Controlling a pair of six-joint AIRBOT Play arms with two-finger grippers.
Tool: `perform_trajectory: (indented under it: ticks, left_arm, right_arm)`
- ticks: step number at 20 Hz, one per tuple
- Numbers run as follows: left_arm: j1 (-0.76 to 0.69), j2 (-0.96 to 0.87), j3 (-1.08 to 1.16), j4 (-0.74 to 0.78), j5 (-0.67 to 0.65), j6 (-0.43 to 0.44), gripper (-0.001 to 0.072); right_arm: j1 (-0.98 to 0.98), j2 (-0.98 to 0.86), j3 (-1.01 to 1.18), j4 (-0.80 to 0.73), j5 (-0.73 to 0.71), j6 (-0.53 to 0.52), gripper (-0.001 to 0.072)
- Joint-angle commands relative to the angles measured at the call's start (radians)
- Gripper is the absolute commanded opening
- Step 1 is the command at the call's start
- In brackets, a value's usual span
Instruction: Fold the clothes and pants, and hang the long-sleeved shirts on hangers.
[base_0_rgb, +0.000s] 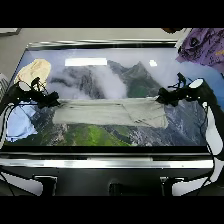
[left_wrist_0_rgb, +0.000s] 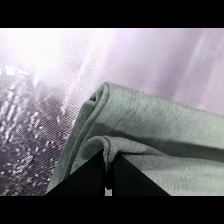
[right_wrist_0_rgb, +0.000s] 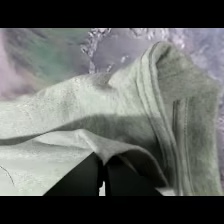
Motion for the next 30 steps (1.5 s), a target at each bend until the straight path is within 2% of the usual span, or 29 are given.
perform_trajectory:
  ticks: [1,3,4,5,7,8,11,15,23,25,28,29,30]
  left_arm:
    - [-0.009,-0.032,0.018,-0.002,0.0,0.002,0.0136]
    - [-0.008,-0.026,0.039,-0.002,-0.011,-0.011,0.0458]
    - [-0.007,-0.021,0.06,-0.001,-0.027,-0.014,0.0514]
    - [-0.005,-0.014,0.088,0.0,-0.055,-0.021,0.0535]
    - [0.005,0.008,0.14,0.014,-0.118,-0.037,0.0535]
    - [0.009,0.018,0.16,0.028,-0.144,-0.043,0.0535]
    - [0.015,0.05,0.184,0.037,-0.18,-0.044,0.0535]
    - [0.011,0.061,0.183,0.036,-0.182,-0.066,0.0535]
    - [0.005,0.06,0.183,0.036,-0.182,-0.111,0.0534]
    - [-0.007,0.06,0.183,0.035,-0.182,-0.111,0.0534]
    - [-0.04,0.06,0.183,0.011,-0.182,-0.11,0.0534]
    - [-0.056,0.06,0.183,-0.009,-0.18,-0.106,0.0518]
    - [-0.076,0.059,0.183,-0.026,-0.172,-0.107,0.0474]
  right_arm:
    - [0.018,-0.045,0.005,0.003,-0.013,0.003,0.0147]
    - [-0.003,-0.041,0.031,0.006,0.045,0.036,0.0382]
    - [-0.025,-0.041,0.066,0.005,0.115,0.035,0.0441]
    - [-0.053,-0.04,0.103,0.002,0.189,0.021,0.0526]
    - [-0.133,-0.04,0.153,-0.01,0.299,-0.011,0.0553]
    - [-0.179,-0.041,0.153,-0.008,0.326,-0.028,0.0611]
    - [-0.264,-0.07,0.144,0.004,0.352,-0.083,0.0654]
    - [-0.273,-0.159,0.127,0.11,0.374,-0.166,0.0655]
    - [-0.227,-0.242,0.106,0.19,0.372,-0.203,0.0649]
    - [-0.182,-0.242,0.083,0.195,0.369,-0.208,0.0604]
    - [-0.132,-0.23,0.073,0.195,0.37,-0.207,0.0074]
    - [-0.131,-0.208,0.074,0.19,0.366,-0.204,0.0035]
    - [-0.134,-0.177,0.074,0.171,0.356,-0.175,0.0034]
